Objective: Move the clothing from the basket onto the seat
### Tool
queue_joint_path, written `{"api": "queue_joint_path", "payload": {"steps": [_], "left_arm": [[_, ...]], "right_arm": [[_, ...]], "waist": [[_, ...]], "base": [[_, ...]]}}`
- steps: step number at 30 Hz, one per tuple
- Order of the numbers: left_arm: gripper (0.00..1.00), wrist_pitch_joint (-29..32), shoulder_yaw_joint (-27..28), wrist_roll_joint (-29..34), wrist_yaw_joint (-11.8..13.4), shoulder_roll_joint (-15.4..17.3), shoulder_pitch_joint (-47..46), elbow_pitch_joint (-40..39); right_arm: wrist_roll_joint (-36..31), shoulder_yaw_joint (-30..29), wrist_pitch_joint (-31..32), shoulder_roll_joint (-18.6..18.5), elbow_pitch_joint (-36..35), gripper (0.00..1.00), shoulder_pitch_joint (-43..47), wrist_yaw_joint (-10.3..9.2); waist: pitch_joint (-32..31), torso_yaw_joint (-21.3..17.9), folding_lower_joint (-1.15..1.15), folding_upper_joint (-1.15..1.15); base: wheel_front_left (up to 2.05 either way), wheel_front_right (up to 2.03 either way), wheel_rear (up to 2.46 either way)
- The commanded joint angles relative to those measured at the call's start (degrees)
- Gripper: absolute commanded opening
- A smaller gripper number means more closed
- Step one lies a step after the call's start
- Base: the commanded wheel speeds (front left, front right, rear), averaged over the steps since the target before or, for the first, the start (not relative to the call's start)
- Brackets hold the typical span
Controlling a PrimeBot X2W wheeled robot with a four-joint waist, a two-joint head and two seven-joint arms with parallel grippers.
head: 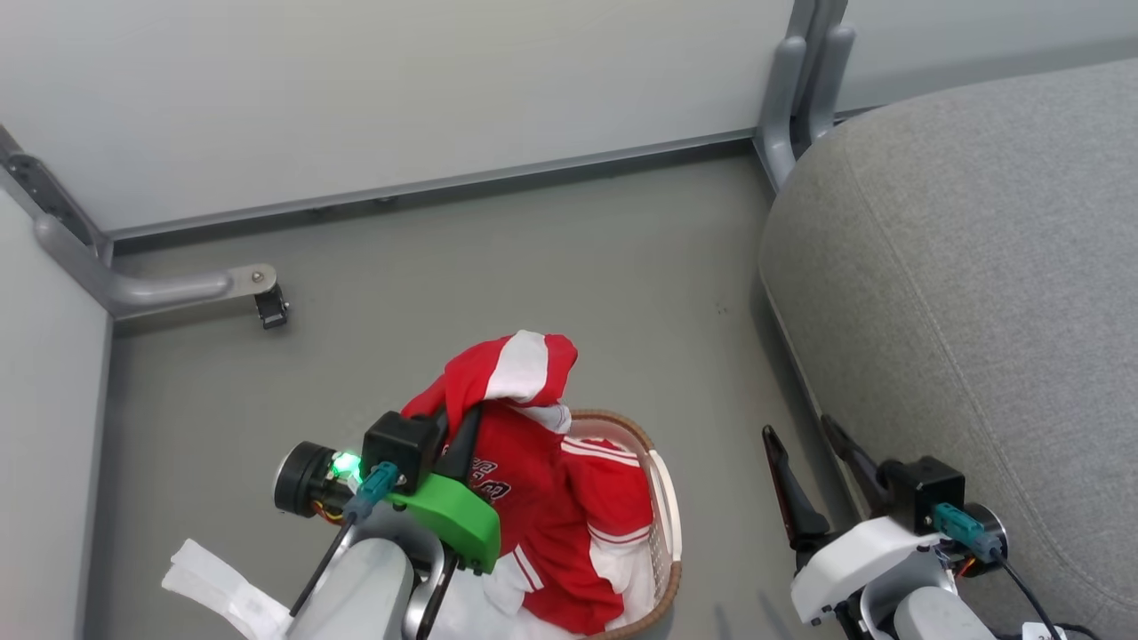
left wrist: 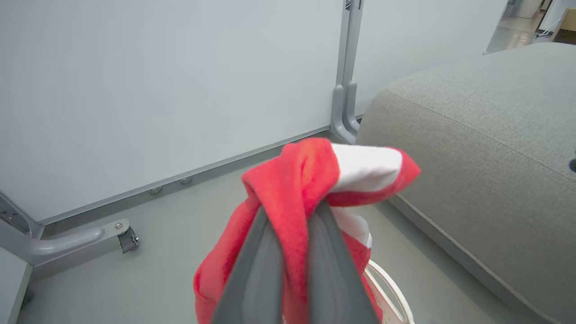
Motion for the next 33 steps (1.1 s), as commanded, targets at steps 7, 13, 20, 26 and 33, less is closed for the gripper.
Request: {"api": "queue_joint_path", "payload": {"steps": [7, 13, 20, 26, 33], "left_arm": [[0.0, 0.0, -1.2, -3.1, -1.1, -0.2, -1.3, -5.6], [0.0, 0.0, -5.5, -7.6, -0.9, -0.1, -4.4, -10.4], [0.0, 0.0, -10.1, -11.2, 1.5, -0.1, -8.0, -13.7], [0.0, 0.0, -12.1, -12.5, 2.8, -0.1, -8.8, -13.2], [0.0, 0.0, -12.8, -12.9, 3.1, -0.1, -8.3, -11.6]], "right_arm": [[0.0, 0.8, -0.2, -0.2, -0.4, 1.0, 2.6, -0.02], [-0.2, 1.0, -0.3, -0.2, -0.5, 1.0, 3.5, -0.02], [-0.1, 1.6, -0.2, -0.2, -0.2, 1.0, 3.5, -0.02], [1.1, 3.9, -0.2, -0.2, -3.6, 1.0, 2.6, -0.02], [1.1, 12.9, -0.2, -1.2, -11.8, 1.0, -1.5, -0.02]], "waist": [[-3.7, 0.8, 0.0, 0.0], [-3.7, 1.1, 0.0, 0.0], [-3.7, 1.0, 0.0, 0.0], [-3.6, 0.7, 0.0, 0.0], [-3.2, 0.2, 0.0, 0.0]], "base": [[0.0, 0.0, 0.0], [0.0, 0.0, 0.0], [0.0, 0.0, 0.0], [0.0, 0.0, 0.0], [0.0, 0.0, 0.0]]}}
